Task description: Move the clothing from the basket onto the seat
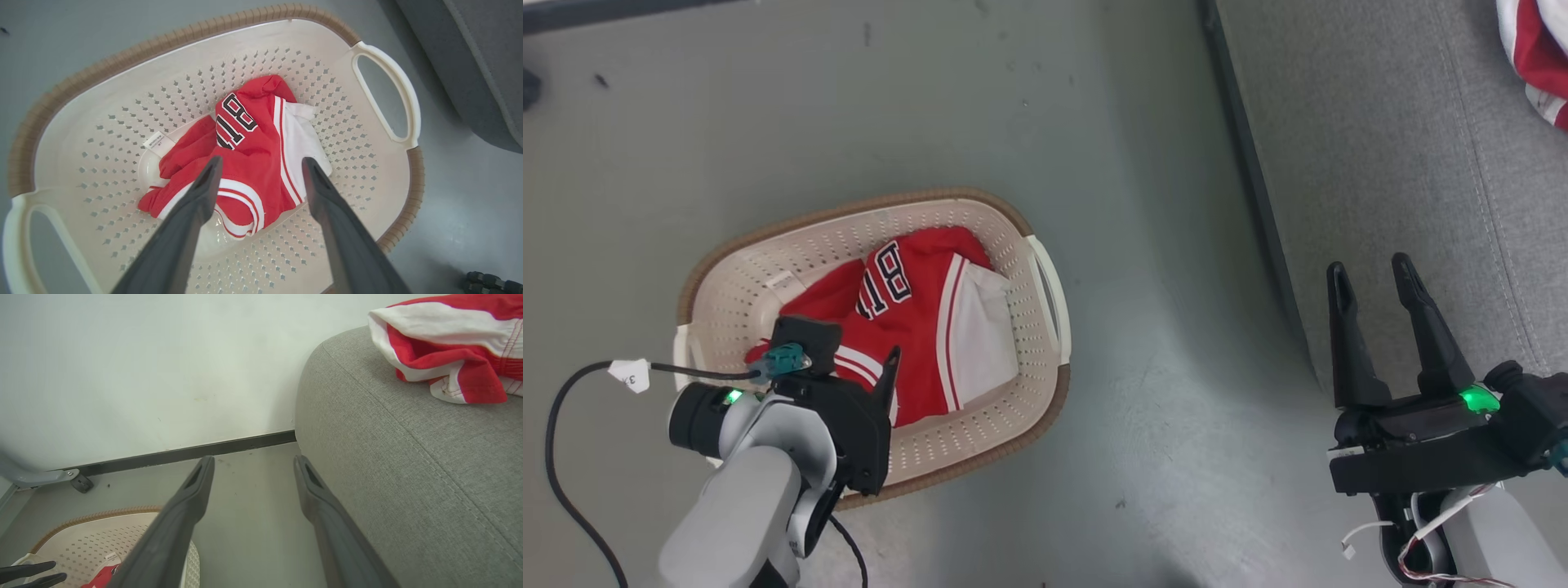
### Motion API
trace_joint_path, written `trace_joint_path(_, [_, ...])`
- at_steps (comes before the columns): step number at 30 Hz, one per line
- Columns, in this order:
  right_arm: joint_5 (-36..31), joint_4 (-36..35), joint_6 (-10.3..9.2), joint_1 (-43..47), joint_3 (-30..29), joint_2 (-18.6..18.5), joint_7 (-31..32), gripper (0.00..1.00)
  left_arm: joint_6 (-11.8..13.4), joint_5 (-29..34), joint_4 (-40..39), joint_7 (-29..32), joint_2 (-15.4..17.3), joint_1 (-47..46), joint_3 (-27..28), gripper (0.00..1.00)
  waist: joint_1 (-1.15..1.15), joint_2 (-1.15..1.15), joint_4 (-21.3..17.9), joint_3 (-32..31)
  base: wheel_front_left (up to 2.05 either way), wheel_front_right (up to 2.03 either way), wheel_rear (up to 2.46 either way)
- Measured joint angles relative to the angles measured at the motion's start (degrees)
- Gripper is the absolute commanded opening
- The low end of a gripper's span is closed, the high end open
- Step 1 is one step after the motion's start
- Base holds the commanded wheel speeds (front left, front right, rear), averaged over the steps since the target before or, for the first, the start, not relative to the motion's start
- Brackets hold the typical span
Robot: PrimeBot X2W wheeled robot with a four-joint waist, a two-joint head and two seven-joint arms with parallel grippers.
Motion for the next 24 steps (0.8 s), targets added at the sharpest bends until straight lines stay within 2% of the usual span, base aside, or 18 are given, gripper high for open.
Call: trace_joint_path(24, [-0.58, 0.47, 0.04, -1.55, 1.68, 2.91, -0.26, 1.0, -0.49, 0.51, 13.23, 0.91, 1.0, -11.55, 1.78, 1.0, -0.01, 0.0, -5.37, 9.08, 0.0, 0.0, 0.0])
